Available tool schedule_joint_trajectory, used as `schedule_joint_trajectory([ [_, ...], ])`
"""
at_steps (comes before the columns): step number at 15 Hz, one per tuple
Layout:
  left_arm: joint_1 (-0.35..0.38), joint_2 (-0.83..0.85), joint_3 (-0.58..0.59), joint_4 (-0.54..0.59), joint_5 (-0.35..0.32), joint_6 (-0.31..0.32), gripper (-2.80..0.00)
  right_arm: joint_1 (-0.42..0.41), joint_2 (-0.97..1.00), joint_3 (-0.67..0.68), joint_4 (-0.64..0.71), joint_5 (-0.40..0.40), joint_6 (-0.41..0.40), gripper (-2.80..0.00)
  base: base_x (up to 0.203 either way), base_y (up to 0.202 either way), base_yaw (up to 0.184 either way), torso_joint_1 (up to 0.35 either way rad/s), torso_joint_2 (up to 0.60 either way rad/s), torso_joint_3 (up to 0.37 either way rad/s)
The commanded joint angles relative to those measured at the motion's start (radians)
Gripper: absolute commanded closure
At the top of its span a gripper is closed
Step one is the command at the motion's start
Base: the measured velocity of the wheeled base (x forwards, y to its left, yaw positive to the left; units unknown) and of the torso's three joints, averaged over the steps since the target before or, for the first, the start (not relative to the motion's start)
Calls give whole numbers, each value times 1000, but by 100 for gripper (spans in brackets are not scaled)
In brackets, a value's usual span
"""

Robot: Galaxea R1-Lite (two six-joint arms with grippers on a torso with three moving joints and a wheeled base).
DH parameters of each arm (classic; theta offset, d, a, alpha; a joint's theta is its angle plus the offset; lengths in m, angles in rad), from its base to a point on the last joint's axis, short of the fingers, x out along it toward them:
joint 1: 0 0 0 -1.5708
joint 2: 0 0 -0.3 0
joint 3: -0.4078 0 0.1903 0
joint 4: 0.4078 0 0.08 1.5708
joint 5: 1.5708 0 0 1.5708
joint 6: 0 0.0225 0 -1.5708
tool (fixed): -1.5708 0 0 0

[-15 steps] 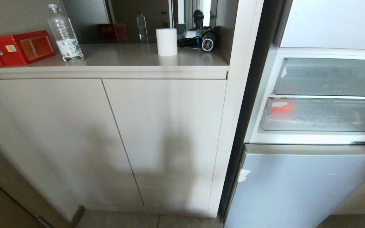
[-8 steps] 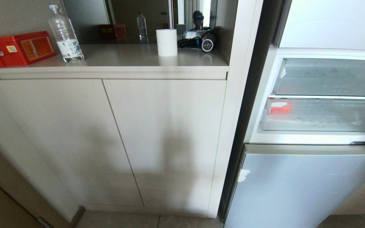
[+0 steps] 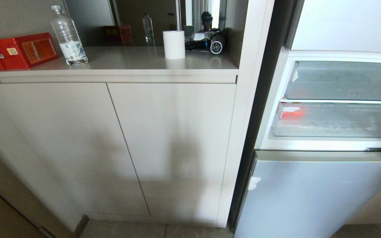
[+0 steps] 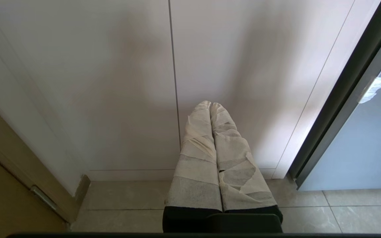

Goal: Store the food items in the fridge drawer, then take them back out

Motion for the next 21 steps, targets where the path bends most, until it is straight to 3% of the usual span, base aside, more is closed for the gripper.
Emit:
schedule_joint_trajectory([
  [1,0,2,0,0,0,0,0,-7,-71,3,2,5,-12,0,0,0,0,0,0,0],
  [5,0,2,0,0,0,0,0,-8,-71,1,-2,-12,63,0,0,0,0,0,0,0],
  [9,0,2,0,0,0,0,0,-8,-71,1,-4,-12,72,0,0,0,0,0,0,0],
  [21,0,2,0,0,0,0,0,-8,-71,1,-5,-21,99,0,-1,7,-166,2,2,2],
])
